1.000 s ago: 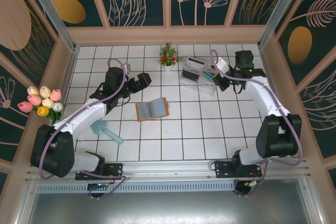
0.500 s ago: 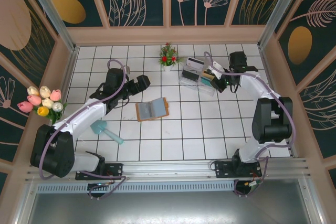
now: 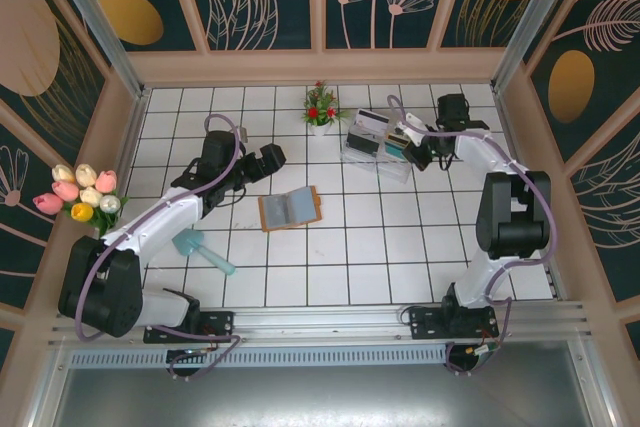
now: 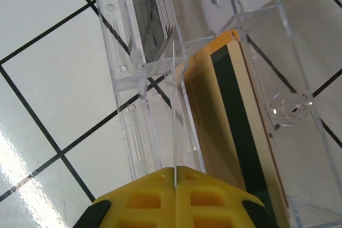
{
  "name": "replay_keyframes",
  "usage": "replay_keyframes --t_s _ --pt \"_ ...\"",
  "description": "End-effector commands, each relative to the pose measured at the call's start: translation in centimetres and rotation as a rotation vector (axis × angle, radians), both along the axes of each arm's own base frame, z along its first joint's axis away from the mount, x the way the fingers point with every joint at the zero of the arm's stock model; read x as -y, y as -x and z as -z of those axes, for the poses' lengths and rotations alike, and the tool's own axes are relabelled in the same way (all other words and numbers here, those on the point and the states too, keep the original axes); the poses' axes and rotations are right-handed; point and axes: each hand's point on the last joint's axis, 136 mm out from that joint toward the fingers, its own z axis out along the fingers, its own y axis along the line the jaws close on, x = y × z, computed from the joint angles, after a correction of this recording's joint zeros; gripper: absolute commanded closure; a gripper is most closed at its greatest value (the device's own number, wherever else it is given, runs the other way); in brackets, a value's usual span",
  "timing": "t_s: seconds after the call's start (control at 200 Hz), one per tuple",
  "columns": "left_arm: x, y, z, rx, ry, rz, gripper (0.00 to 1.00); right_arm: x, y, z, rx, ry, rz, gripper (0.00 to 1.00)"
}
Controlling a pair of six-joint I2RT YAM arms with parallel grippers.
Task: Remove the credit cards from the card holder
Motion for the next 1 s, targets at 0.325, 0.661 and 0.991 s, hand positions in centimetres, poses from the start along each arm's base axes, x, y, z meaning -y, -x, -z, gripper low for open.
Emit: replay_keyframes --t_s 0.325,0.661,0.991 --pt "0.1 -0.1 0.8 -0.026 0.015 0.002 0.01 -0.4 -2.5 0.4 0.039 0.001 -0.034 0.95" --pt "0.2 -0.1 0.7 -0.021 0.011 0.008 0.02 0.2 -2.3 0.7 0.036 0.043 -0.012 0.82" --pt "0.1 0.1 0.6 -0.018 0.013 0.010 0.01 -0.1 -2.1 -1.9 0.079 0.018 -0.012 0.80"
